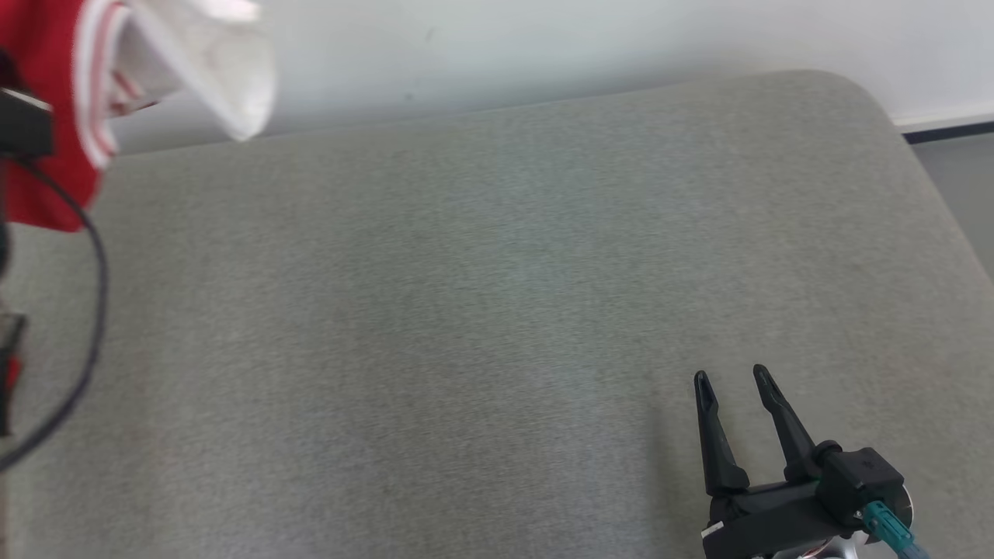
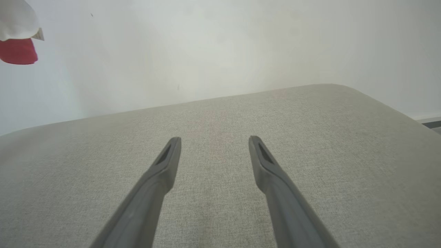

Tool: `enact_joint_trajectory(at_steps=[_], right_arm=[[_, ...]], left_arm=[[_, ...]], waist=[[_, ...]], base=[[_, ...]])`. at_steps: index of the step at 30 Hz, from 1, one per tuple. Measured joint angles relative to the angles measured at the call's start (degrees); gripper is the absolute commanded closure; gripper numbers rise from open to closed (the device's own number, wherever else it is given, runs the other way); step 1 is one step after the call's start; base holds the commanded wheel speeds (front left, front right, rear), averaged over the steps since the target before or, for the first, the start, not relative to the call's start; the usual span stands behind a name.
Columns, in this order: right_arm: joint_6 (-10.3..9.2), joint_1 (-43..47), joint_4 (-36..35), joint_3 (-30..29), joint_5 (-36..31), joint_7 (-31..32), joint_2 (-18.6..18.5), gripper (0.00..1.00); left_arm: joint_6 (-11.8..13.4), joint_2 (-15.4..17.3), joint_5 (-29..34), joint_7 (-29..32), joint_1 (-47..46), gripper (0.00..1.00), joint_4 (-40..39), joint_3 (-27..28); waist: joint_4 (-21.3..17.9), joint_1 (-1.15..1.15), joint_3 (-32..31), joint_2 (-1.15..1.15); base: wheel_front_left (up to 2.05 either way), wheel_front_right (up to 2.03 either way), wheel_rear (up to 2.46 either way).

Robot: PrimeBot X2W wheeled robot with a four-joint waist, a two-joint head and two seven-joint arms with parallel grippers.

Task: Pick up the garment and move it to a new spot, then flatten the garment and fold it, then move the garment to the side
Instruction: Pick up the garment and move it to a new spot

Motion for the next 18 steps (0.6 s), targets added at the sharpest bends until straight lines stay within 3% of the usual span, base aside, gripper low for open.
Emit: enact_joint_trajectory(at_steps=[7,18], right_arm=[[0.0,0.7,0.5,-0.1,0.1,0.0,0.0,0.0],[0.0,1.2,1.2,-0.3,0.0,0.0,0.0,0.0]], left_arm=[[0.8,-5.7,-0.3,2.6,2.9,1.0,-6.1,-5.1],[-0.2,-12.0,0.1,2.2,8.0,1.0,-3.2,-14.0]], waist=[[-5.0,0.0,-0.5,0.0],[-9.0,0.0,-0.8,0.0]], base=[[0.0,0.0,0.0],[0.0,0.0,0.0]])
